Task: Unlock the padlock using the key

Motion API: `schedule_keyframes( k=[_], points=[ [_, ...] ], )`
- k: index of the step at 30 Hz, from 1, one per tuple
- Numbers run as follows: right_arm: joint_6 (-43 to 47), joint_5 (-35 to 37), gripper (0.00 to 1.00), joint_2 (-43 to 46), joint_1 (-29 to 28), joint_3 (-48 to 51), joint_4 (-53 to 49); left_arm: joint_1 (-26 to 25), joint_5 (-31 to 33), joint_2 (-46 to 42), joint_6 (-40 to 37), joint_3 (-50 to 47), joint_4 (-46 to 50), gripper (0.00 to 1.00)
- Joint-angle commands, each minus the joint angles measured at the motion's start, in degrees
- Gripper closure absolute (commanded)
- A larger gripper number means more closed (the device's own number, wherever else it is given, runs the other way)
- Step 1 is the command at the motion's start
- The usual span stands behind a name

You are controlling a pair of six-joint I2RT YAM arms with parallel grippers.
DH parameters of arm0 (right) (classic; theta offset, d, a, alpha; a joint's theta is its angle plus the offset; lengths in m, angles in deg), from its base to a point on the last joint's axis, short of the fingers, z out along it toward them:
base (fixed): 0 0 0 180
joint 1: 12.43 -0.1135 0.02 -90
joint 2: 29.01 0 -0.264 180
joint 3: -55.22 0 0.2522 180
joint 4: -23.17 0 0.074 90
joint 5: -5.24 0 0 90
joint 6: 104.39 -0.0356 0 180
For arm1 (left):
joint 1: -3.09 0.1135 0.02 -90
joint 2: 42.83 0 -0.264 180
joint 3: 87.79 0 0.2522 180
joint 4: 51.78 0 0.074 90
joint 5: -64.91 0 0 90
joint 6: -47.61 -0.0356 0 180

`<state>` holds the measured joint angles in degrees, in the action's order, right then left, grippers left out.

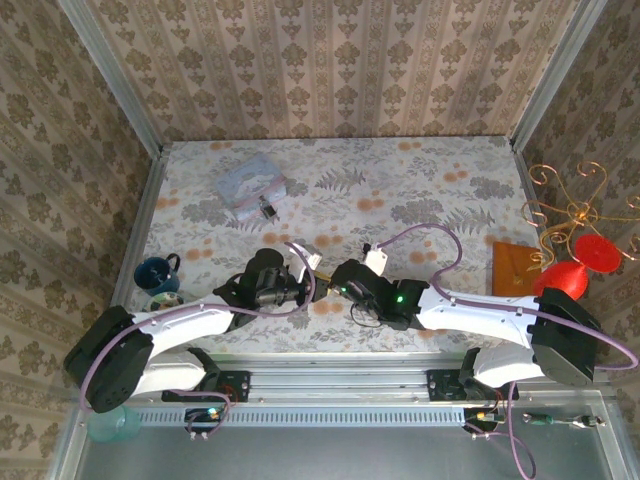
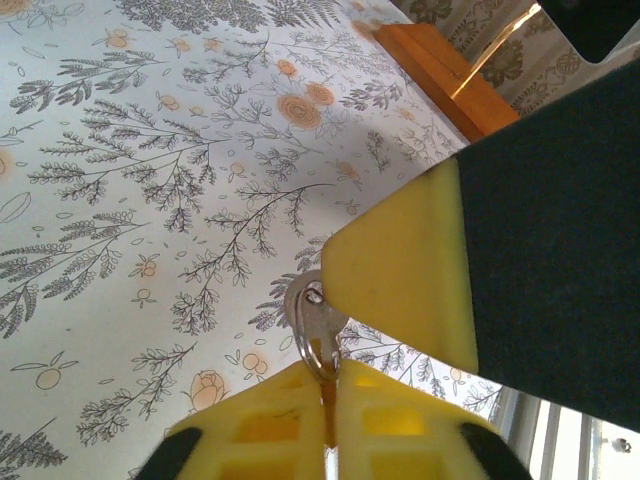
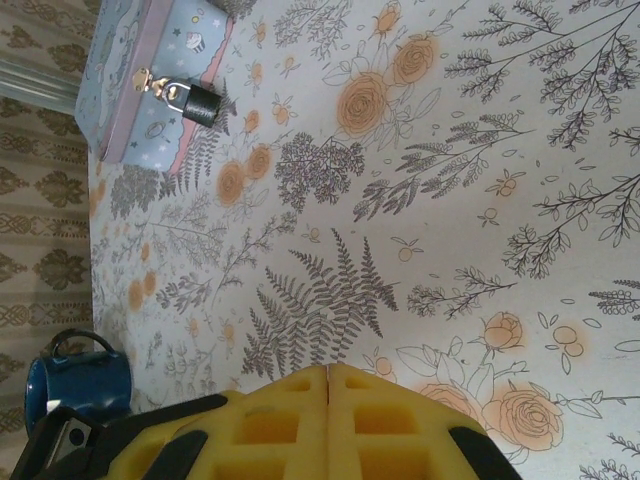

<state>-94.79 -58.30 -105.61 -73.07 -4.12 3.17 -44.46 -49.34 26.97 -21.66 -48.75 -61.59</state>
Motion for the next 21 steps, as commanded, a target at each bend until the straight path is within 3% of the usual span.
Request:
schedule_keyframes(
  k=[1, 8, 13, 16, 21],
  points=[
    [-2.21, 2.90, 1.00, 0.02, -0.34, -1.36, -1.65, -0.25, -0.85, 0.03, -0.87, 1.92, -1.15, 1.00],
    [0.67, 4.56, 0.99, 1.57, -0.20, -0.60, -3.04, 0.44, 0.39, -2.01, -1.65, 1.62, 0.13, 1.00],
    [8.96, 0.55, 0.71, 5.34, 2.11, 3.68, 3.02, 0.72, 1.06, -4.98, -4.67, 1.88, 3.68, 1.00],
    [16.17, -5.19, 0.60, 8.93, 4.22, 8.38, 11.59, 0.97, -0.14, -6.96, -6.28, 1.97, 5.30, 1.00],
    [25.29, -12.51, 0.59, 14.52, 6.37, 12.60, 17.13, 1.23, -3.06, -9.02, -7.85, 1.95, 5.79, 1.00]
  ],
)
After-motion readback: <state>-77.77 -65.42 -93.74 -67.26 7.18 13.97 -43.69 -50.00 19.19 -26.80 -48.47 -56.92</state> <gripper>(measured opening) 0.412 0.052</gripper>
